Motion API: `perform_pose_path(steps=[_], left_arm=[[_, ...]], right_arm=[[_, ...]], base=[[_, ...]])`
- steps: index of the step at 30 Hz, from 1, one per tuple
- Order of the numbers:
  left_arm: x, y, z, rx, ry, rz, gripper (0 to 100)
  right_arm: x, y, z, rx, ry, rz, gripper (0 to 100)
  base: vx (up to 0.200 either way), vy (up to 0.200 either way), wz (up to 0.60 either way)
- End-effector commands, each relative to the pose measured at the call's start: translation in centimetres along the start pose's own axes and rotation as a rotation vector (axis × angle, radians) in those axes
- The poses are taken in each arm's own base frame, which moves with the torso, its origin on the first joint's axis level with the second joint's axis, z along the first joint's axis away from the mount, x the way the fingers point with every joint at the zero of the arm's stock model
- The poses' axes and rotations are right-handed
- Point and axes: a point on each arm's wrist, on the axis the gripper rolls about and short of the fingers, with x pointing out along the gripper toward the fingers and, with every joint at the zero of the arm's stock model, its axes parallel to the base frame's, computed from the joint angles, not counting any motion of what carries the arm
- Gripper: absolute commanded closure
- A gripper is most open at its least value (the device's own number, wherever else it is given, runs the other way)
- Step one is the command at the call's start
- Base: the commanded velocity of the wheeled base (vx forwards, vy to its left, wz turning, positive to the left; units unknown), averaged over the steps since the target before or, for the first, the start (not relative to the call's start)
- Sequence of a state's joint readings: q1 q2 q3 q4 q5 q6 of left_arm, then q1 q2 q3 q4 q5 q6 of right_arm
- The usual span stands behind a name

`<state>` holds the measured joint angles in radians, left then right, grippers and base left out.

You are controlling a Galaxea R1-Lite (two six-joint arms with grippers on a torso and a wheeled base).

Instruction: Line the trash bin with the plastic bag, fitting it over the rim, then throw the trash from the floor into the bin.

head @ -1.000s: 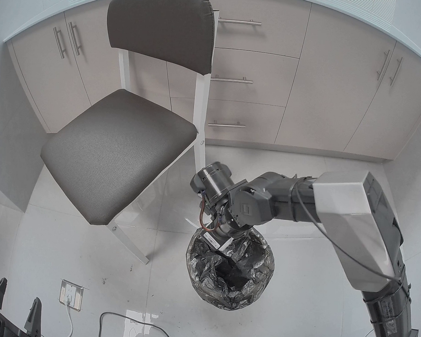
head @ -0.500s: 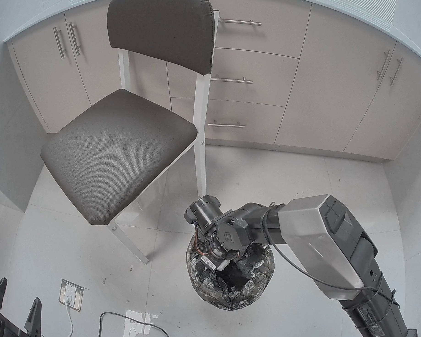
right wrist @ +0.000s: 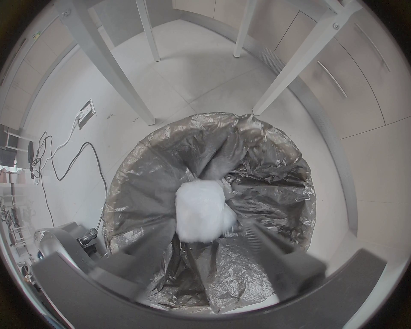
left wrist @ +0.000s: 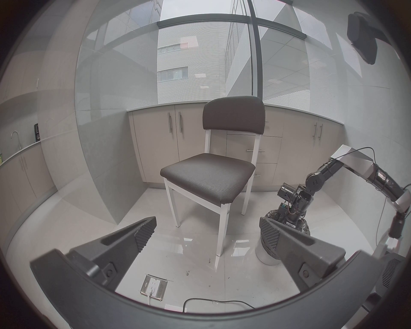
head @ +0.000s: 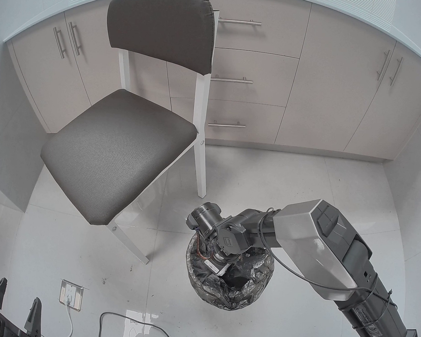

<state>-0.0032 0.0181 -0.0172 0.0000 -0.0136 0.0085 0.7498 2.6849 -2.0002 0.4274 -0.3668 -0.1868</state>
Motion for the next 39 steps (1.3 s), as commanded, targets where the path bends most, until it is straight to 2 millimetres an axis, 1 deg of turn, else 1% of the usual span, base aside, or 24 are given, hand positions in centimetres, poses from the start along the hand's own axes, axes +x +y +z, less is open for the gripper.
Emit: perform_pose_path(steps=[1, 7, 18, 19, 28, 35, 39], left_arm=[[0.0, 0.0, -0.5, -0.001, 0.001, 0.0, 0], [0.0, 0.0, -0.5, 0.001, 0.001, 0.0, 0], [0.0, 0.0, -0.5, -0.001, 0.001, 0.0, 0], [0.0, 0.0, -0.5, -0.001, 0.001, 0.0, 0], [0.0, 0.0, -0.5, 0.001, 0.001, 0.0, 0], [0.0, 0.0, -0.5, -0.001, 0.001, 0.0, 0], [0.0, 0.0, -0.5, 0.001, 0.001, 0.0, 0]], right_arm=[[0.4, 0.2, -0.2, -0.002, 0.004, 0.001, 0], [1.2, 0.2, -0.1, 0.011, -0.019, -0.007, 0], [1.3, 0.3, -0.1, 0.012, -0.02, -0.009, 0], [1.3, 0.3, -0.1, 0.012, -0.021, -0.009, 100], [0.8, -0.1, 0.2, 0.018, -0.033, -0.013, 100], [-1.7, -1.6, 1.1, 0.033, -0.066, -0.063, 100], [-4.7, -3.1, 2.1, 0.049, -0.112, -0.106, 100]], base=[[0.0, 0.0, 0.0], [0.0, 0.0, 0.0], [0.0, 0.0, 0.0], [0.0, 0.0, 0.0], [0.0, 0.0, 0.0], [0.0, 0.0, 0.0], [0.0, 0.0, 0.0]])
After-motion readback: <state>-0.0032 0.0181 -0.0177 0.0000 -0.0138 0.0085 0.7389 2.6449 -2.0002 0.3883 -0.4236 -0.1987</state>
